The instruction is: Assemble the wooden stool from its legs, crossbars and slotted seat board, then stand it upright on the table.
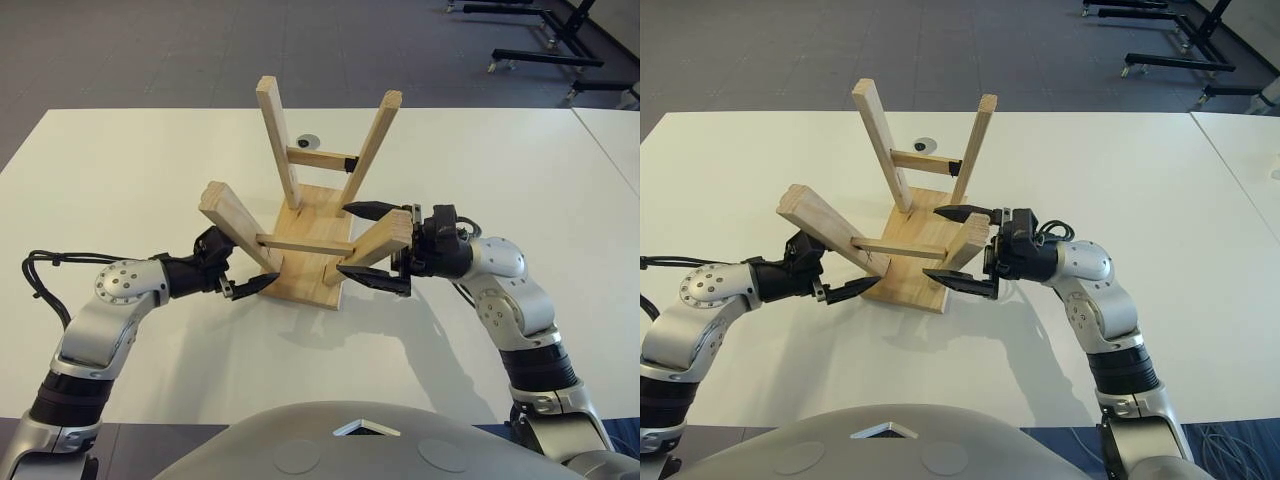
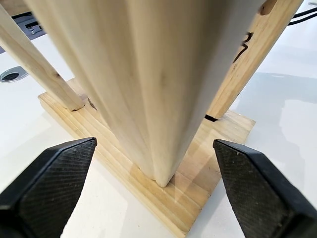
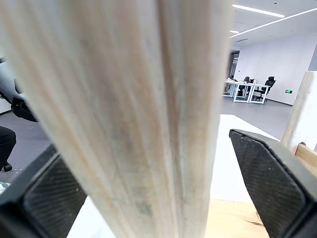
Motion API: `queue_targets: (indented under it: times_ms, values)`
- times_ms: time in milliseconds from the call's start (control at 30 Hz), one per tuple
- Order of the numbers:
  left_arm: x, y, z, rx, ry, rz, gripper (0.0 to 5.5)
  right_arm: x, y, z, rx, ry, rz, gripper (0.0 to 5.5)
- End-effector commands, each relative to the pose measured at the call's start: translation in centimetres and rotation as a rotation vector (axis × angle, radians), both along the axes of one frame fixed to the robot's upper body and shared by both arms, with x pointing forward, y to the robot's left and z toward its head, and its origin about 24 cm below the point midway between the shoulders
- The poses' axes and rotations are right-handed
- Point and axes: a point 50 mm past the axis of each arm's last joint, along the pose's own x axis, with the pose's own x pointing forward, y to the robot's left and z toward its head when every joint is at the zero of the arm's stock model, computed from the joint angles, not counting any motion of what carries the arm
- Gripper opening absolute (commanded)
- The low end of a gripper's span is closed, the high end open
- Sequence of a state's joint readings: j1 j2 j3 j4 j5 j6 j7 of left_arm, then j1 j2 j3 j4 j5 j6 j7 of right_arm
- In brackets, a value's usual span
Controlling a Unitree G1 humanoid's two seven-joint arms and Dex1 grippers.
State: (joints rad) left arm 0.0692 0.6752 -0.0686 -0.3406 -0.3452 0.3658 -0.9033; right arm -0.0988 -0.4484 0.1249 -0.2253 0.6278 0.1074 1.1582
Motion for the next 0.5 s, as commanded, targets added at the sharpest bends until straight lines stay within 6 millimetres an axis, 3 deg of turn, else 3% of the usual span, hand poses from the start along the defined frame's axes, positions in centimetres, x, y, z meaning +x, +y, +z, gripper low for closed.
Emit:
queue_targets:
  times_ms: [33, 300, 500]
  values:
    - [-0.1, 0.6, 1.5, -0.017, -0.049, 0.005, 4.32, 0.0, 0.0, 0.5, -0.006, -0.024, 0.004, 4.56]
    - [-0.9, -0.1, 6.2, -0.247, -0.148, -0.066, 4.32, 0.0, -0.2, -0.9, -0.005, -0.013, 0.000, 4.56]
    - [-0.2, -1.3, 5.7, -0.247, -0.126, 0.025, 4.32, 0.1, -0.2, -1.0, 0.004, -0.021, -0.010, 4.56]
